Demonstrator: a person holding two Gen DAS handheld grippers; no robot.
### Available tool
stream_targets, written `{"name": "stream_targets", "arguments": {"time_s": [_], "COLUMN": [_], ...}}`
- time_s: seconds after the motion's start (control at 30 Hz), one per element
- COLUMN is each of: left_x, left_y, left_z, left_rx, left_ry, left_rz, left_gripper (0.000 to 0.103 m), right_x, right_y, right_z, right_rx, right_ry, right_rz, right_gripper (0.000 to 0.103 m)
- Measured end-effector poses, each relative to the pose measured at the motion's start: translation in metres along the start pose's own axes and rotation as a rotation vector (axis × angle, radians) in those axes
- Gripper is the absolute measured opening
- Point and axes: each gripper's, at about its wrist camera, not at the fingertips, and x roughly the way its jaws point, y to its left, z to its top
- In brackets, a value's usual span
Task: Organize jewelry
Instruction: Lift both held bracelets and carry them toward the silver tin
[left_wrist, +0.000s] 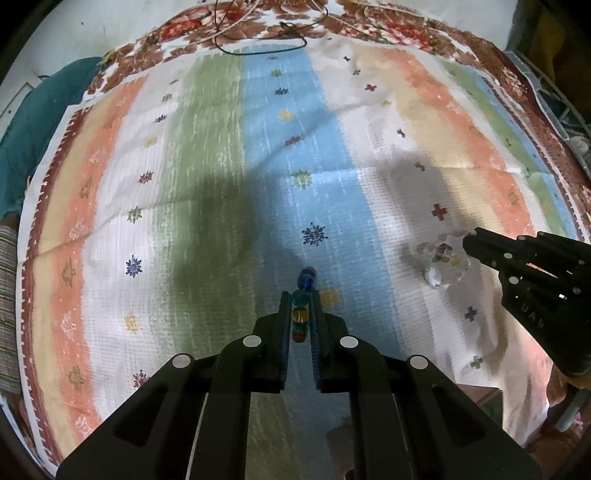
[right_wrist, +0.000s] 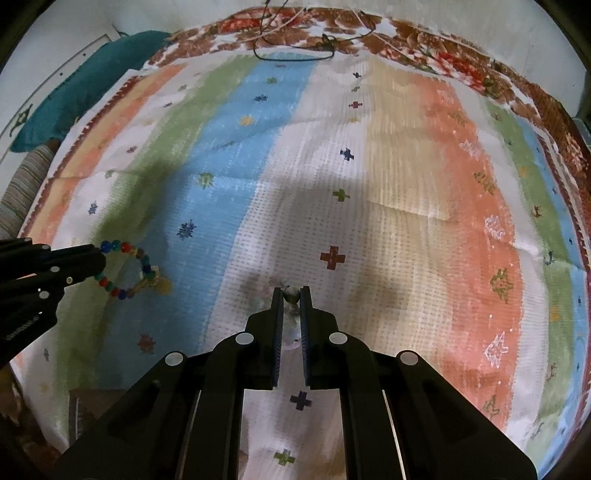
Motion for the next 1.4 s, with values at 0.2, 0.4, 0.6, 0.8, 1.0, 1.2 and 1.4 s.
{"name": "stream_targets", "arguments": {"time_s": [0.2, 0.4, 0.6, 0.8, 1.0, 1.2, 1.4], "left_x": [-0.012, -0.020, -0.025, -0.034, -0.043, -0.055, -0.064], "left_y": [-0.001, -0.001, -0.003, -0.006, -0.012, -0.015, -0.019], "left_z": [0.000, -0.001, -0.003, -0.005, -0.009, -0.013, -0.015], "left_rx": [-0.005, -0.007, -0.009, -0.010, -0.007, -0.015, -0.016], "left_ry": [-0.025, -0.040, -0.051, -0.067, -0.080, -0.103, -0.119], "left_rz": [-0.015, -0.017, -0.016, -0.022, -0.031, -0.040, -0.051], "left_gripper": [0.009, 0.009, 0.009, 0.009, 0.009, 0.009, 0.009], "right_x": [-0.008, -0.018, -0.026, -0.034, -0.042, -0.049, -0.058], "right_y": [0.002, 0.004, 0.005, 0.004, 0.005, 0.006, 0.008], "right_z": [-0.002, -0.003, -0.006, -0.009, -0.012, -0.015, -0.020], "right_rx": [0.000, 0.000, 0.005, 0.026, 0.026, 0.027, 0.027], "right_ry": [-0.016, -0.033, -0.046, -0.054, -0.068, -0.080, -0.094], "right_rz": [0.005, 0.014, 0.021, 0.040, 0.039, 0.044, 0.046], "right_gripper": [0.010, 0.010, 0.010, 0.010, 0.010, 0.010, 0.010]}}
